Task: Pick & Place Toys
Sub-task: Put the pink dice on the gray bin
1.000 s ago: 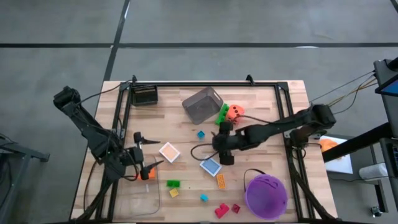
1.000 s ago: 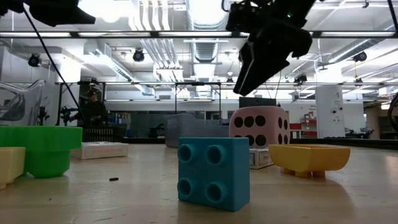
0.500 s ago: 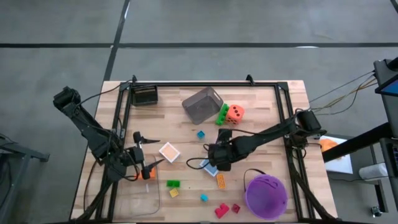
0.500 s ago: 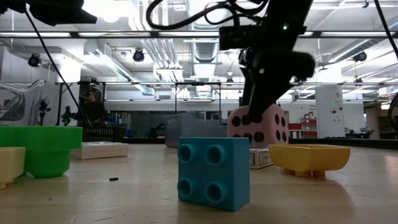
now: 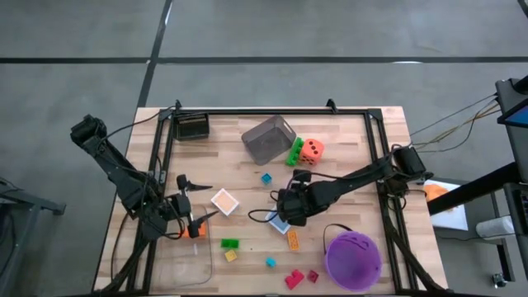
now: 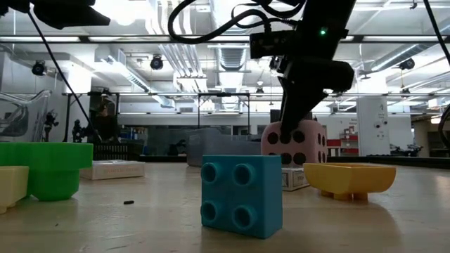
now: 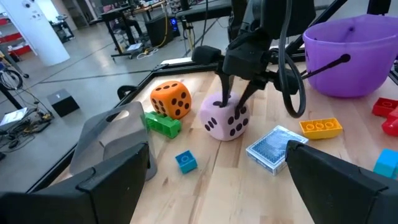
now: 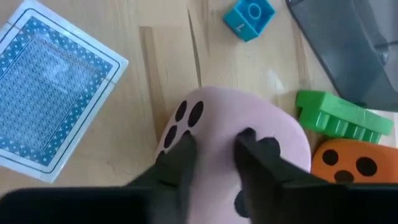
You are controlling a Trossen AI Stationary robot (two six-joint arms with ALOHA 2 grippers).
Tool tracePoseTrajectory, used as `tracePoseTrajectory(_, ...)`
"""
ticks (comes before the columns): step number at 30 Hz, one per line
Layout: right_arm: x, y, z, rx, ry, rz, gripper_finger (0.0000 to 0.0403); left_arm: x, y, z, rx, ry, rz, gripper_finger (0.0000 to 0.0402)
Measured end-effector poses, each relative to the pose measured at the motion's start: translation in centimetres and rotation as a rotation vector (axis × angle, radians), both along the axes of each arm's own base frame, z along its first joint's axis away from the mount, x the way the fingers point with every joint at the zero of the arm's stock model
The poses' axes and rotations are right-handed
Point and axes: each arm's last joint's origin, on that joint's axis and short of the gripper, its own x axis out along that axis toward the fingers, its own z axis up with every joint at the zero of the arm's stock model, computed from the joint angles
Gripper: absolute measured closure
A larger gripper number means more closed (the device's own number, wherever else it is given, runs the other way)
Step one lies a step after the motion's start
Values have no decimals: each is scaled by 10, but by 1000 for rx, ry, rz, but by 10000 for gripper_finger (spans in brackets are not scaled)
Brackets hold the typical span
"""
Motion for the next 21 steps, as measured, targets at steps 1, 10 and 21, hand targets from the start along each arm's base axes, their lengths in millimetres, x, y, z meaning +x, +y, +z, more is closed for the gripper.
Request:
tracePoseTrajectory(1, 0, 0, 0, 2, 4, -2, 339, 0, 0, 0, -1, 0, 1, 28)
tracePoseTrajectory(10, -4, 0, 8, 4, -16, -6, 382, 0, 0, 0, -1, -1, 1, 28)
tracePoseTrajectory(21, -24, -6, 67, 13, -204, 14, 388, 0, 0, 0, -1, -2, 5, 28)
